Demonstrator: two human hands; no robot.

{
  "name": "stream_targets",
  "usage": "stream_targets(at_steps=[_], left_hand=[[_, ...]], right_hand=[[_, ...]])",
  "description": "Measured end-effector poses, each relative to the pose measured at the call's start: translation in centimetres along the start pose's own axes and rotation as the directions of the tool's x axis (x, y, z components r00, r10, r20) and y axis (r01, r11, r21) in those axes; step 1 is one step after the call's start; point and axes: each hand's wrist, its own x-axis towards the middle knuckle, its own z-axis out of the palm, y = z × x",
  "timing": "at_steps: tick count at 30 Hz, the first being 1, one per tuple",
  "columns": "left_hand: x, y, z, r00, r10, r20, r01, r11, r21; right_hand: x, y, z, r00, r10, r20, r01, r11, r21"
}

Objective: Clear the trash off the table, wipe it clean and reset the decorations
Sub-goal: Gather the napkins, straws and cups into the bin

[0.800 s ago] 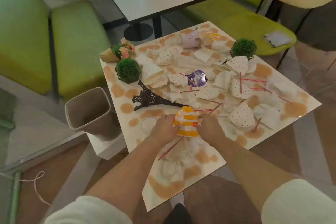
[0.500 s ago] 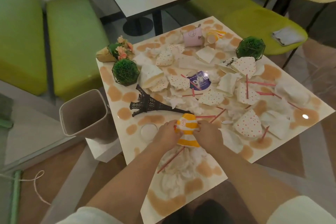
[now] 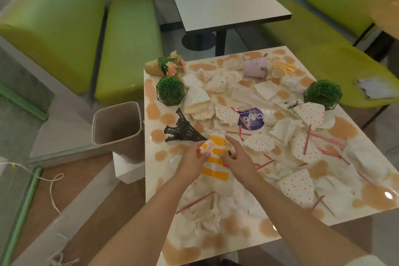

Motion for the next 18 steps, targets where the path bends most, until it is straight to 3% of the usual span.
stream_targets(at_steps=[7, 12, 18], left_hand=[[-1.2, -0.9, -3.8, 0.972, -0.066, -0.225, 0.033, 0.988, -0.148], [-1.7, -2.5, -8.4, 0.915, -0.117, -0.385, 0.045, 0.980, -0.192], [-1.6, -5.0, -14.2, 0.870, -0.315, -0.379, 0.090, 0.858, -0.506]], right_hand=[[1.8, -3.0, 2.1, 0.982, 0.011, 0.189, -0.039, 0.988, 0.148], [2.2, -5.7, 6.8, 0.963, -0.013, 0.270, -0.063, 0.960, 0.271], [3.6, -9.4, 13.8, 0.975, 0.010, 0.221, -0.081, 0.947, 0.312]])
